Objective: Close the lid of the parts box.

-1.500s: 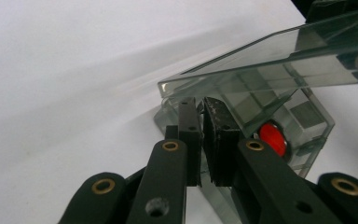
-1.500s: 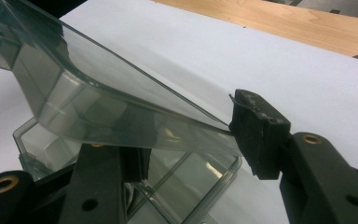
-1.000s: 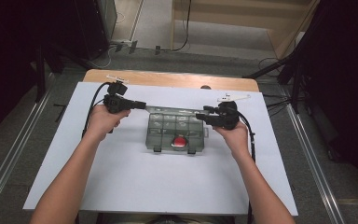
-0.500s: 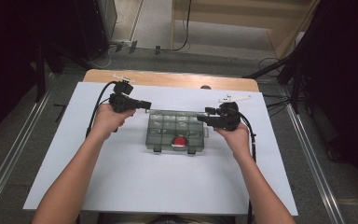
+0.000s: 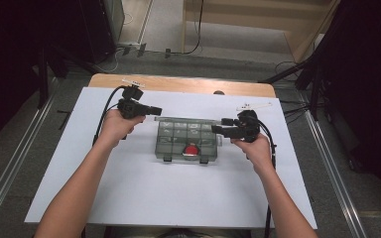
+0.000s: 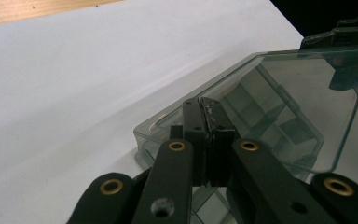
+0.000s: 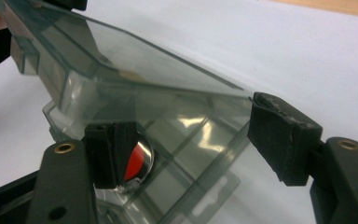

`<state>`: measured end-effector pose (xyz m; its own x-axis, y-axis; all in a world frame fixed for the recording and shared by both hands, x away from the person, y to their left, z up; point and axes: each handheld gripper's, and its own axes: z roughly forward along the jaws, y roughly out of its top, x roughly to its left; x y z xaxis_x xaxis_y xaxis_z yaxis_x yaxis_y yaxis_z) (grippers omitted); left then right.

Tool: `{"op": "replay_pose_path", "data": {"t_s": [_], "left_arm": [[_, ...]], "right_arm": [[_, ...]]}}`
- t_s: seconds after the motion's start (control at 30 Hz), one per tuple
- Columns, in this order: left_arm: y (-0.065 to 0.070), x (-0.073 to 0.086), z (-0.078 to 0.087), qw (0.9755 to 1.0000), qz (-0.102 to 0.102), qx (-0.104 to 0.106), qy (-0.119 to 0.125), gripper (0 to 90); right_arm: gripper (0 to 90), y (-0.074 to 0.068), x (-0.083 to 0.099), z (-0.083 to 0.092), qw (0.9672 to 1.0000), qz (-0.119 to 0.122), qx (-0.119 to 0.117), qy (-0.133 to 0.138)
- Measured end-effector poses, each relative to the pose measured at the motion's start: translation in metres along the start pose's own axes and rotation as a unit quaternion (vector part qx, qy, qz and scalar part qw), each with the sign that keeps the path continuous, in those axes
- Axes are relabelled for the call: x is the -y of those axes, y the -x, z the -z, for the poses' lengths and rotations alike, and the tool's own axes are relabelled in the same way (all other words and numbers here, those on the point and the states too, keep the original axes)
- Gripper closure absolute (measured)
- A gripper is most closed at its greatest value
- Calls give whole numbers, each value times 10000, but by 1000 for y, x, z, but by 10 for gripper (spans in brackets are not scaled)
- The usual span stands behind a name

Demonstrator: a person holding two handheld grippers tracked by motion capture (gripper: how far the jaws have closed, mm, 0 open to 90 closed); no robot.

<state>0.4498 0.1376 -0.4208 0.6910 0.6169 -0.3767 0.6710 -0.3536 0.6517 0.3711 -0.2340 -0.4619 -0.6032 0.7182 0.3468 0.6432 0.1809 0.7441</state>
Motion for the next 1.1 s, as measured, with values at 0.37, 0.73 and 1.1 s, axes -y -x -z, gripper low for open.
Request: {"op": "replay_pose_path", "data": {"t_s": [0.37, 0.73, 1.1], "left_arm": [[1, -1, 1, 10000, -41, 39, -25, 895], [7, 1, 5, 9999, -58, 105, 22, 894], [13, 7, 8, 9998, -115, 178, 37, 894]], "right_arm": [[458, 11, 6, 15, 9995, -128, 37, -276], [747, 27, 6, 26, 9978, -597, 171, -212], [900, 19, -9, 27, 9979, -603, 65, -229]]}}
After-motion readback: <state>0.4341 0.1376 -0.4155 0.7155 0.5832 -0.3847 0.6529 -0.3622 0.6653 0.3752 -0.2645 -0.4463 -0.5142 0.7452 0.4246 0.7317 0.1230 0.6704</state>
